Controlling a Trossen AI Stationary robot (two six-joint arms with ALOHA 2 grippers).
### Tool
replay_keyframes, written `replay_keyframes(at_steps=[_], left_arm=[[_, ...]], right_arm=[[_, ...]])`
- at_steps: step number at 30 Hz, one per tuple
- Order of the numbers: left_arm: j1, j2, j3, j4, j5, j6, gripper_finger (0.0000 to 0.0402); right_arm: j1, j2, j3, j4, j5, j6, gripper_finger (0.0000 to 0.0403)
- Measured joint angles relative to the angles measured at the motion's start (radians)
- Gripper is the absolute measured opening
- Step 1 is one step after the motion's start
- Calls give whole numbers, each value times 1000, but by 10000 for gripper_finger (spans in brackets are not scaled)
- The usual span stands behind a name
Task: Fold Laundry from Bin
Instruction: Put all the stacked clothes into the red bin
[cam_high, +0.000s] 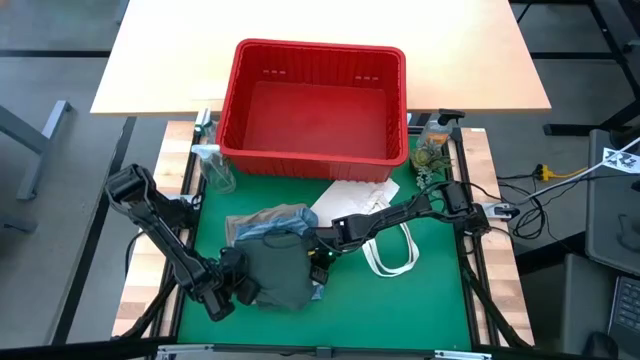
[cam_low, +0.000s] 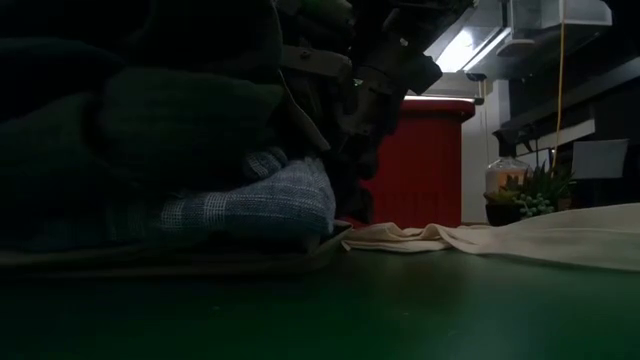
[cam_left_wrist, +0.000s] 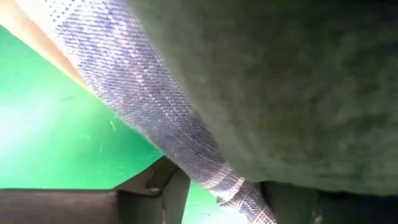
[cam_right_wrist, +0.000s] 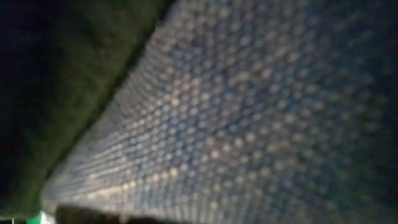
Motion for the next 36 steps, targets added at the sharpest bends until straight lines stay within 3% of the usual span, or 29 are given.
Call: replay_keyframes(at_steps=[6, 27, 36], left_arm=[[2, -38, -4, -21, 74, 44, 203], [31, -66, -3, -31, 239, 75, 202], [30, -64, -1, -73, 229, 106, 202]], right_arm=[[0, 0, 0, 5, -1, -2, 4], [0, 0, 1, 5, 0, -4, 5], [0, 0, 1, 5, 0, -4, 5]])
